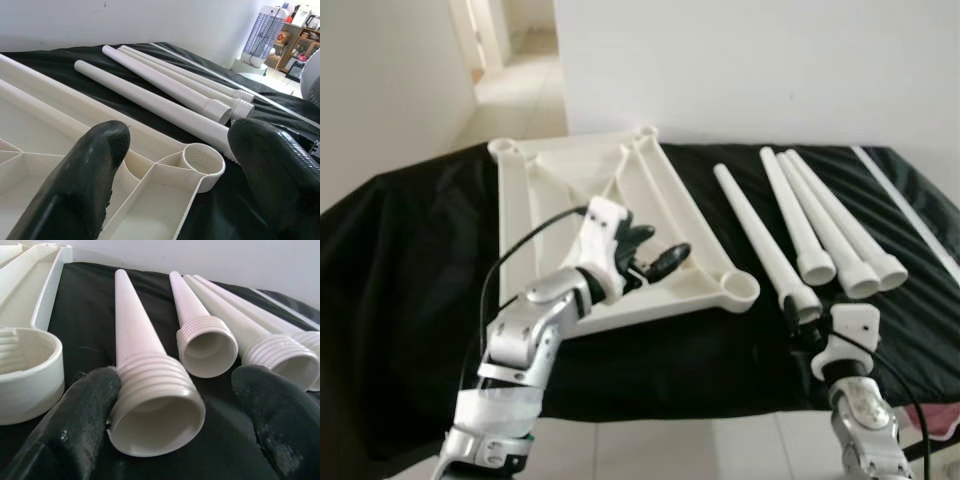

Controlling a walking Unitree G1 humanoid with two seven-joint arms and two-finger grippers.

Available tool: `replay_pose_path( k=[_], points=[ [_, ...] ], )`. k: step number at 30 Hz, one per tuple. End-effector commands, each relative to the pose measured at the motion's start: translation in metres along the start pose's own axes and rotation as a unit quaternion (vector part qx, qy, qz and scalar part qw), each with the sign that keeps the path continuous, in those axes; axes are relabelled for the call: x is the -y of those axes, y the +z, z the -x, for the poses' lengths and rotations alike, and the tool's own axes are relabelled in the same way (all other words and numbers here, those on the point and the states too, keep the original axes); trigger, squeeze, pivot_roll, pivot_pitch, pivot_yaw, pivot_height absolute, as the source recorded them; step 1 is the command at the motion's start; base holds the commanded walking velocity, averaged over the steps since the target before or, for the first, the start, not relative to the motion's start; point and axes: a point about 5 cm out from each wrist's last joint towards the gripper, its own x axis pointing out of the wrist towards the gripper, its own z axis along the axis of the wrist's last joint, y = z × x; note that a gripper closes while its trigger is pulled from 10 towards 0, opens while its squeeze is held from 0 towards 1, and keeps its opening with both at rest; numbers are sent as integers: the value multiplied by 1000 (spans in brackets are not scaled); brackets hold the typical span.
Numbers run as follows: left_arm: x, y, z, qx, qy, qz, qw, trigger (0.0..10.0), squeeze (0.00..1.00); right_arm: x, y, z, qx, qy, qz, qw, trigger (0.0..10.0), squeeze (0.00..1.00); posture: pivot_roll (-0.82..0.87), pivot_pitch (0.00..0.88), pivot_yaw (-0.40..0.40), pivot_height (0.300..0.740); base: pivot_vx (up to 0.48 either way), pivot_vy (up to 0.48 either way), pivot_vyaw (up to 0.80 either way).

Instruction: Building children table

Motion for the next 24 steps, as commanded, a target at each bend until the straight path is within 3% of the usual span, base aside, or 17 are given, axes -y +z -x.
replay_pose_path(
  k=[1,13,24],
  points=[
    [0,0,0,0,13,4,1000,10000,0,-1,-7,3,-17,3,-8,1000,10000,0,57,0,-21,740,0,0,0],
    [0,0,0,2,15,7,1000,10000,0,-1,-4,1,-10,15,0,1000,10000,0,52,0,-23,740,0,0,0],
    [-1,2,-2,6,16,9,1000,10000,0,3,24,-9,57,0,-31,998,10000,0,52,0,-24,740,0,0,0]
  ],
)
